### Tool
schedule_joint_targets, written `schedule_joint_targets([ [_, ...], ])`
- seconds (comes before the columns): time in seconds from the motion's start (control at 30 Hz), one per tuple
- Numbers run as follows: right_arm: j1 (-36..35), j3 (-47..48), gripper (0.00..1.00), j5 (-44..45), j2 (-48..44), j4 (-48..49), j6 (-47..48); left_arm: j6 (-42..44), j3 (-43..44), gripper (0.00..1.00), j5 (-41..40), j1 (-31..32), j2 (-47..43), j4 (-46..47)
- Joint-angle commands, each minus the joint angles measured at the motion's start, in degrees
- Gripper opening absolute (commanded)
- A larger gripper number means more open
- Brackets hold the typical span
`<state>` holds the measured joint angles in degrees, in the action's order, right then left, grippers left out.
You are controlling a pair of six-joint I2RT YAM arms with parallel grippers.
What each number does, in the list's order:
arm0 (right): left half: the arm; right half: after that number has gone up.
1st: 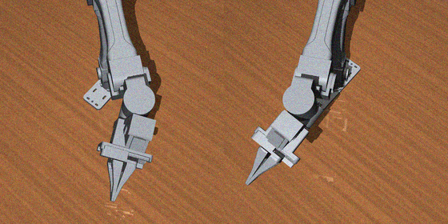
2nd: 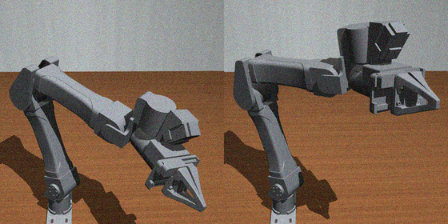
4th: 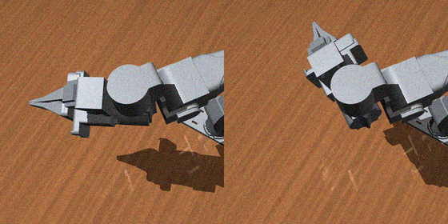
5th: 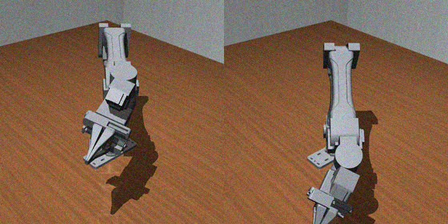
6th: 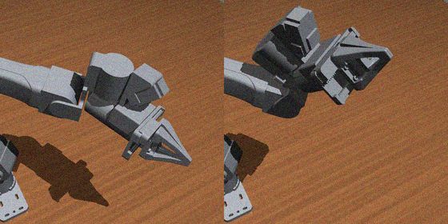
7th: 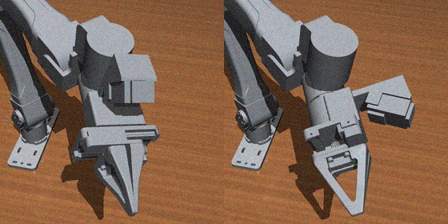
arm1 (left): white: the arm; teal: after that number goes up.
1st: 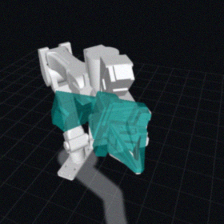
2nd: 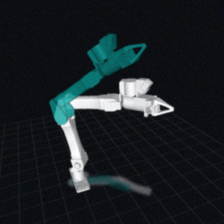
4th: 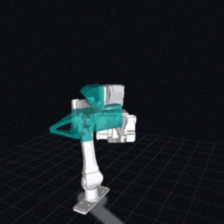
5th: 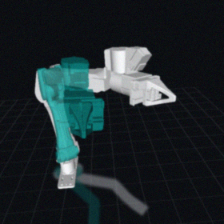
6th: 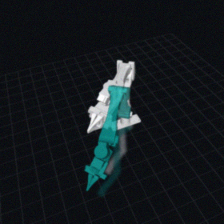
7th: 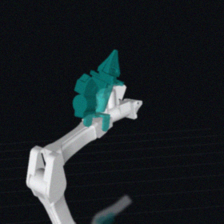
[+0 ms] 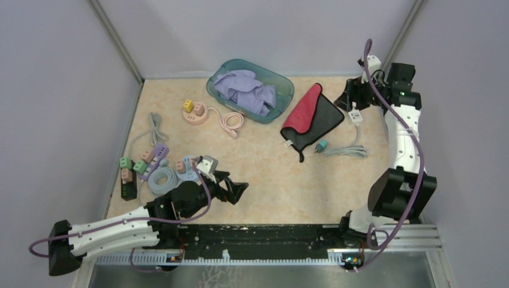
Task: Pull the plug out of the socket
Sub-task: Place the socket at the corner of the board, then move the socket to the center of the board.
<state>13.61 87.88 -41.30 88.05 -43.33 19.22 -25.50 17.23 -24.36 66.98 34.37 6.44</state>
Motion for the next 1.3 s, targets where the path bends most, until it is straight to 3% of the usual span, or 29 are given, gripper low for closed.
schedule_joint_targets([
  [0.0, -0.81, -5.69, 0.65, -12.92, -9.23, 7.98, -4.60, -0.91, 2.54, 1.00, 0.71, -0.27, -0.53, -1.88],
  [0.23, -1.22, -21.76, 0.68, -23.41, -22.62, 26.54, -15.87, -0.68, 5.10, 1.00, -0.94, -0.34, -0.77, -7.14],
  [0.5, -1.18, -39.12, 0.75, -30.24, -31.92, 49.01, -27.29, 0.60, 9.18, 1.00, -3.94, -0.31, -1.14, -14.07],
  [0.87, -1.21, -42.93, 0.75, -31.80, -31.16, 47.26, -25.23, 7.14, 15.80, 1.00, -14.39, -1.86, -0.22, -21.42],
  [1.0, -1.26, -42.30, 0.75, -30.91, -30.69, 45.11, -24.23, 10.54, 17.37, 1.00, -11.34, -8.58, 1.47, -21.31],
  [1.13, -1.56, -42.17, 0.75, -30.96, -31.00, 44.57, -24.20, 10.21, 18.44, 1.00, 2.33, -22.74, 5.34, -21.38],
  [1.27, -1.62, -42.19, 0.75, -30.61, -31.44, 44.41, -23.86, 8.17, 18.15, 1.00, 9.74, -29.61, 11.00, -20.63],
])
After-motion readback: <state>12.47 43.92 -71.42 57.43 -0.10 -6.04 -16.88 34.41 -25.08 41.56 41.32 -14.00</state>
